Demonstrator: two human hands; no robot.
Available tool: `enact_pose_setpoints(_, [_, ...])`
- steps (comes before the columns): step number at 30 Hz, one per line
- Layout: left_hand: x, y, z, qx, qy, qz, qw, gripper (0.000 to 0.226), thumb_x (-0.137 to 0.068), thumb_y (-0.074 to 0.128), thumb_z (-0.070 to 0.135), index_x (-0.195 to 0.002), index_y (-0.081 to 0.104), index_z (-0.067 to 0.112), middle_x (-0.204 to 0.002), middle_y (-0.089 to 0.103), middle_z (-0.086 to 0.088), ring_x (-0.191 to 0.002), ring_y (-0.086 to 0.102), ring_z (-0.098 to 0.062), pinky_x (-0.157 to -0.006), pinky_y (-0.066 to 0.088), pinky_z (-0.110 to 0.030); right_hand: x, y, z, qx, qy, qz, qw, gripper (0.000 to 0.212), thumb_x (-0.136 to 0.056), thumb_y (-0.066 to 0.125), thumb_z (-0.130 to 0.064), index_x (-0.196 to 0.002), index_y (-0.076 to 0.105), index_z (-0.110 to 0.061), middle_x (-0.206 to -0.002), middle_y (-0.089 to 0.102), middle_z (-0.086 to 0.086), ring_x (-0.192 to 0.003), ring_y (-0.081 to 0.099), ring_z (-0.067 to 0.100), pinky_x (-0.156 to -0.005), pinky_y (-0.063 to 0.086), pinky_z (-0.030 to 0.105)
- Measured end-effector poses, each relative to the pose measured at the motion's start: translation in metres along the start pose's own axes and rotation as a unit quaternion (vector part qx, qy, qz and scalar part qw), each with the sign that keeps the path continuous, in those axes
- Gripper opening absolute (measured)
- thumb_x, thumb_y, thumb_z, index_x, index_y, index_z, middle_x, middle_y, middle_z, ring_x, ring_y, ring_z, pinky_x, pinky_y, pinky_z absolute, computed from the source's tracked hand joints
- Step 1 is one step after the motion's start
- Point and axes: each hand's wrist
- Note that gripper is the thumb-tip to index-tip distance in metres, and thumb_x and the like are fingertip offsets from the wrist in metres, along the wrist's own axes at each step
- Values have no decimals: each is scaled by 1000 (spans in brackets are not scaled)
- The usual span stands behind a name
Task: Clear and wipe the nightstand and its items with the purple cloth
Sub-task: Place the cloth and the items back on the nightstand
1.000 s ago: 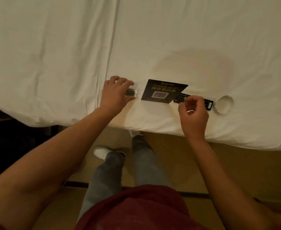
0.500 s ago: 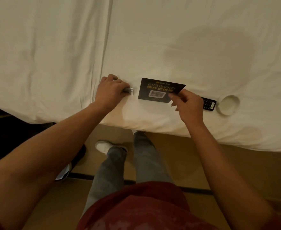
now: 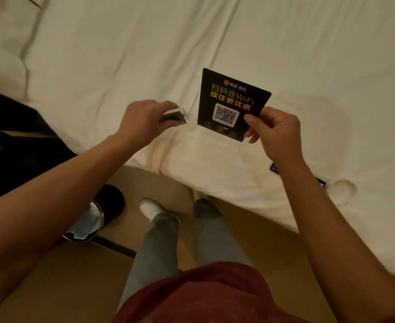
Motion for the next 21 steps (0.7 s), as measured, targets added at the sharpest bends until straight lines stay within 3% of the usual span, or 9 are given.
enact_pose_setpoints(5, [44, -58, -63, -35, -42, 45, 997, 37, -93, 68, 44, -120, 73, 18, -95, 77, -12, -87, 70, -36, -67, 53, -41, -19, 62, -69, 20, -66, -82, 994, 17, -98, 65, -14, -112, 73, -19, -92, 78, 0, -69, 76, 17, -56, 60, 29])
enact_pose_setpoints(10, [108, -111, -139, -54, -72, 101, 991, 33, -96, 69, 32, -123, 71, 13, -102, 77, -12, -93, 69, -36, -72, 56, -44, -27, 150, -140, 11, -124, -151, 981, 16, -99, 64, -14, -112, 71, -21, -96, 79, 2, -78, 78, 20, -64, 62, 34])
enact_pose_setpoints(16, [196, -162, -232, -69, -126, 165, 976, 38, -96, 68, 25, -131, 63, 11, -109, 72, -15, -99, 65, -36, -83, 54, -49, -16, 272, -212, -23, -154, -169, 973, 14, -96, 68, -14, -109, 73, -16, -89, 80, -3, -77, 78, 20, -67, 62, 27])
enact_pose_setpoints(21, [269, -193, -302, -82, -169, 203, 961, 43, -97, 65, 19, -137, 59, 7, -109, 68, -20, -100, 61, -39, -88, 48, -53, 6, 374, -257, -37, -179, -178, 967, 13, -96, 70, -16, -107, 73, -11, -87, 79, 2, -75, 78, 23, -69, 63, 34])
Point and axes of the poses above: each hand's wrist, its own x-axis away from the middle knuckle, its own y-axis out of the palm, z = x × y
